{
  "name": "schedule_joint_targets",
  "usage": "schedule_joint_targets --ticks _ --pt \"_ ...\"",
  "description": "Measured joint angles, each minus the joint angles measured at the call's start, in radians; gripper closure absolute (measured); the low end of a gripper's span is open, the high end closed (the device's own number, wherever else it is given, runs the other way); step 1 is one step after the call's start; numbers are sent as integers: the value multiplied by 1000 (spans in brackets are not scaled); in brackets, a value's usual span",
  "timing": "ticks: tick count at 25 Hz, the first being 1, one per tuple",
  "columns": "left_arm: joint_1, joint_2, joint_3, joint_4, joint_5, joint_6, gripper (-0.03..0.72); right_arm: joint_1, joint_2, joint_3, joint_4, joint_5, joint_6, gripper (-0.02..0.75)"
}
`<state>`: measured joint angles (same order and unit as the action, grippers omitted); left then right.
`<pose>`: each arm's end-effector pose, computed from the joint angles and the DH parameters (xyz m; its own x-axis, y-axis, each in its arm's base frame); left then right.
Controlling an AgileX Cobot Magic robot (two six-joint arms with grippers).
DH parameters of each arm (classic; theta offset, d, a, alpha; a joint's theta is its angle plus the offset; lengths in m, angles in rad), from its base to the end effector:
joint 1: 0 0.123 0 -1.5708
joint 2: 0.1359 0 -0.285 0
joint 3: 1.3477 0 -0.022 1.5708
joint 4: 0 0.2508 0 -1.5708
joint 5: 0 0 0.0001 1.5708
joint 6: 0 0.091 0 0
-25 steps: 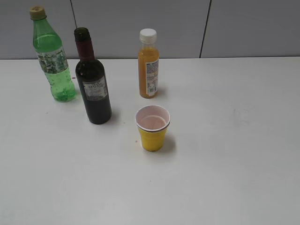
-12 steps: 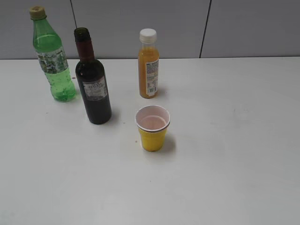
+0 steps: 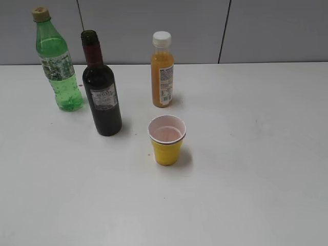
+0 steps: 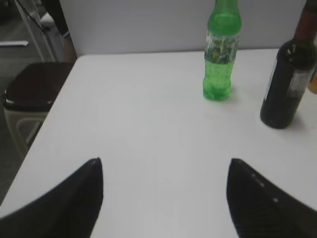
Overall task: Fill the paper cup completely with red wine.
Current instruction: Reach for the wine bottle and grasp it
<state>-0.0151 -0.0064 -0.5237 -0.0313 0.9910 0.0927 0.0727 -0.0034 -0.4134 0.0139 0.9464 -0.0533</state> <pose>-0.0062 -0.0023 0.2896 -0.3608 0.0809 -0.9291 0.0669 0.9959 0.0607 0.0086 0.0017 0.2620 -0.4228 -0.0761 -0.9030 -0.1020 0.9941 -0.0360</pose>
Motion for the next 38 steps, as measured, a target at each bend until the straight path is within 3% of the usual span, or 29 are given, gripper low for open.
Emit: schedule_joint_targets --ticks 6,17,33,38 --pt "0 34 10 -61 -234 16 87 0 0 0 0 0 0 146" --pt "0 343 53 -161 -754 91 95 0 0 0 0 0 0 146" --pt "-3 850 53 -126 -1323 105 96 0 0 0 0 0 0 148" --pt "-3 991 63 -15 -1457 -34 96 0 0 0 0 0 0 148"
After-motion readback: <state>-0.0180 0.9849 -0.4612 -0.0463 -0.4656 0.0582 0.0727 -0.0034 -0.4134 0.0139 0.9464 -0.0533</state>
